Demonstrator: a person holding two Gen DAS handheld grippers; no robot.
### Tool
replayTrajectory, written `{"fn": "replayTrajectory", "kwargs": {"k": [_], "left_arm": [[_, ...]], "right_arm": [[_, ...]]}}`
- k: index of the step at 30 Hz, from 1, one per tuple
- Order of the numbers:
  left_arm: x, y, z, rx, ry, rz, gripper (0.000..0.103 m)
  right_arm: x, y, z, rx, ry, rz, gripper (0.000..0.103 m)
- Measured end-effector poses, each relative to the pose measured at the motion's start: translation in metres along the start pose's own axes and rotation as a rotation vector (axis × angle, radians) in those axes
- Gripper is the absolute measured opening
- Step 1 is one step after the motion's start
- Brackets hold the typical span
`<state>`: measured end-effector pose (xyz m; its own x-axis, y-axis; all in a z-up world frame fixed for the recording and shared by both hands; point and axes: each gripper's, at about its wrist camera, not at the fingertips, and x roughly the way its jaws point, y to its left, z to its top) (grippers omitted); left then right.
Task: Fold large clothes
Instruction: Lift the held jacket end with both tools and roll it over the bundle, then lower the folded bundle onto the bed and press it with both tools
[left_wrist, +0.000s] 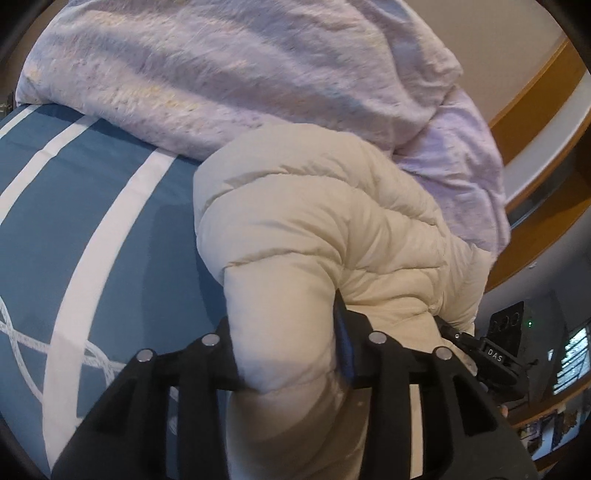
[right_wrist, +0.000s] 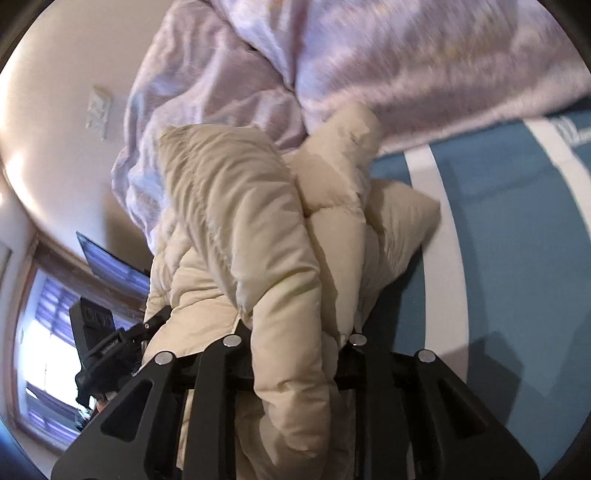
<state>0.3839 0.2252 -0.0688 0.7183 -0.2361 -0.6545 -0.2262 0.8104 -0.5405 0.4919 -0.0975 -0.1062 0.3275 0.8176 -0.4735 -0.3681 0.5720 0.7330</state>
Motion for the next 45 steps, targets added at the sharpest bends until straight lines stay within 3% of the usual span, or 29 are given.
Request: {"fn": "replayTrajectory", "kwargs": {"k": [3,6,11,15,21,25,29,37,45], "left_arm": [[0.001,0.001,-0.002,0.030,-0.015,0.050,0.053],[-0.011,-0.007,-0.006,0.078,-0.061,0.118,0.062],[-0.036,-0.028,-0.010,0.207,-0.168,0.257,0.076],[-0.040,-0.048,-0.012,0.285,-0.188,0.322,0.079],[-0.025,-0.067,-0.013,0.339,-0.174,0.390,0.080],[-0.007,-0.070,-0.012,0.372,-0.152,0.443,0.080],[0.008,-0.068,-0.017,0.405,-0.148,0.478,0.084],[0.027,-0.064,-0.018,0.419,-0.148,0.469,0.091],[0.042,-0.048,-0.016,0.365,-0.130,0.434,0.098]], "right_arm": [[-0.003,-0.003,-0.002,0.011,-0.012,-0.032,0.039],[-0.022,0.008,-0.007,-0.056,-0.056,-0.134,0.047],[-0.058,0.029,-0.013,-0.147,-0.182,-0.267,0.048],[-0.066,0.060,-0.015,-0.226,-0.232,-0.283,0.048],[-0.034,0.104,-0.013,-0.346,-0.238,-0.287,0.040],[-0.006,0.115,-0.008,-0.406,-0.256,-0.383,0.040],[0.022,0.093,-0.003,-0.384,-0.205,-0.484,0.039],[0.033,0.066,-0.002,-0.347,-0.150,-0.513,0.038],[0.040,0.068,-0.003,-0.370,-0.178,-0.545,0.039]]}}
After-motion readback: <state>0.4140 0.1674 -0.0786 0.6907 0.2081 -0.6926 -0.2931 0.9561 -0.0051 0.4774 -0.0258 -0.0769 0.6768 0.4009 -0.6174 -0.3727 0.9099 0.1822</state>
